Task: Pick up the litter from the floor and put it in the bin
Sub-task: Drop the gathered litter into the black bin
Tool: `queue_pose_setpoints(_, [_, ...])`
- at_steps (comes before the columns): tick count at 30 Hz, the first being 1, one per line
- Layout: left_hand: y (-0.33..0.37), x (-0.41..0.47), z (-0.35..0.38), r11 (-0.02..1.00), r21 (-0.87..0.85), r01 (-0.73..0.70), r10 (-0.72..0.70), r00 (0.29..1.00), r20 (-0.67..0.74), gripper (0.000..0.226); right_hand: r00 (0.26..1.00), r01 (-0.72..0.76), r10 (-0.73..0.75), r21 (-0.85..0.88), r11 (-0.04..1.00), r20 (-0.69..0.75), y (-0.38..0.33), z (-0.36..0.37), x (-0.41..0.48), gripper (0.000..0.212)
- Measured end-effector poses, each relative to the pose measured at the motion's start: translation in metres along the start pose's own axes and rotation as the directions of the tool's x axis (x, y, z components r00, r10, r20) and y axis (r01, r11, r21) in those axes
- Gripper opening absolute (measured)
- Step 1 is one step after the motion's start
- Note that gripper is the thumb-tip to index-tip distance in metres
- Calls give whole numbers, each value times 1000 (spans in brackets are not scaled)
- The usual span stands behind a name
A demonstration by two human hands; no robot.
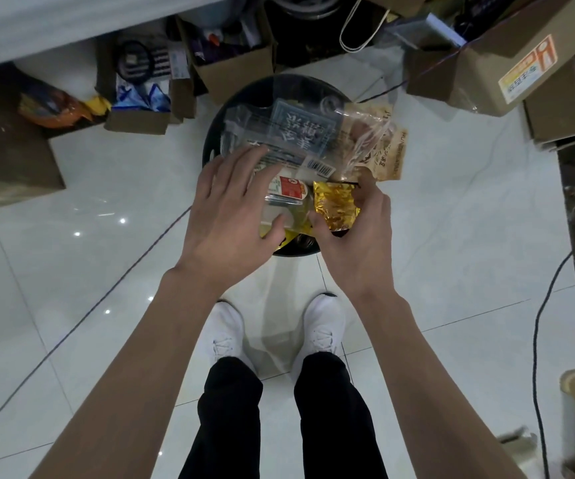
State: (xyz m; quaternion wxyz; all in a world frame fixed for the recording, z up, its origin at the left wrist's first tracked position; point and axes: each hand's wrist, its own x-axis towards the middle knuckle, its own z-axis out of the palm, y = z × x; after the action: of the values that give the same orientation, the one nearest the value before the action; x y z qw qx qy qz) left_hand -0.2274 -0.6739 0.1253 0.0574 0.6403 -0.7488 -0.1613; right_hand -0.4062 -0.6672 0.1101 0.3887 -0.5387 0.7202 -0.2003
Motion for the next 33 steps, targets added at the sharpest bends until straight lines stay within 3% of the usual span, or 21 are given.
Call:
queue_pose_setpoints(13, [-3,-17,-20,999,10,42,-42,999,-6,54,997,65,-61,-141,988,36,-21,-12,-14,67])
queue_pose_setpoints(21, [10,-45,-98,981,-14,191,-192,981,-26,50,970,242,-237,-211,947,51,-95,-58,-31,62])
queue_pose_setpoints(28, [18,-97,-164,924,-64,376,-380,921,-82,51,886,462,-438,-226,857,152,-172,-82,-54,56])
queue_pose_setpoints(33, [9,-169,-204,831,-121,543,-555,820,-138,53,784,599,-511,-217,771,352,-234,-70,-93,58])
